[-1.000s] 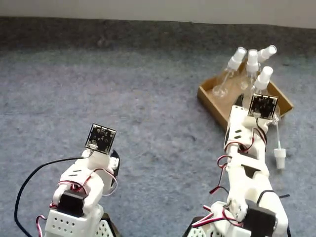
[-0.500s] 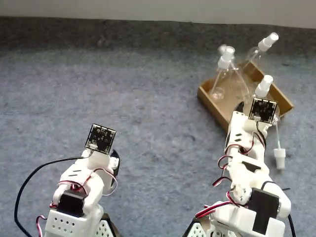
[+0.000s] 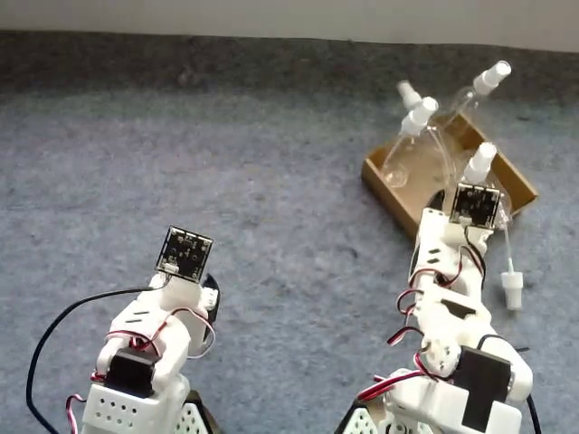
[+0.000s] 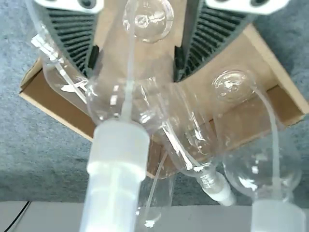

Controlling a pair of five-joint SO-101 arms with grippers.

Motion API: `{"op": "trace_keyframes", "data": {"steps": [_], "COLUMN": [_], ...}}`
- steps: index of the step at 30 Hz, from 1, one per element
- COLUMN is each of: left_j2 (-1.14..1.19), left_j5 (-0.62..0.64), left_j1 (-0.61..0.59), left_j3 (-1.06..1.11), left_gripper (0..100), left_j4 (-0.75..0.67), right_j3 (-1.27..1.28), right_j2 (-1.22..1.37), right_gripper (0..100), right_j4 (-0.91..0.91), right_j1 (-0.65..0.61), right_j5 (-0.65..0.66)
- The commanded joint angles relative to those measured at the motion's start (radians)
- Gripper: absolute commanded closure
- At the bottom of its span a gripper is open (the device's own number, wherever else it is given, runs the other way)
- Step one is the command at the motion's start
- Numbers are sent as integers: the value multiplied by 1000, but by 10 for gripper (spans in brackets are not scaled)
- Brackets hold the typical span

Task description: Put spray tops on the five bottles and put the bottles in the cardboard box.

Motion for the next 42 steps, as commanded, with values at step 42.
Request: {"op": "trace_keyframes", "data": {"steps": [42], "left_j2": [-5], "left_j5": [-5], "left_j1": [-15], "left_j3": [96], "left_gripper": [994], "left_j4": [-126], "right_j3": [67], "right_j2": [-12], "right_gripper": [721], "right_j4": [1], "right_j1": [-10], "right_j5": [38]}}
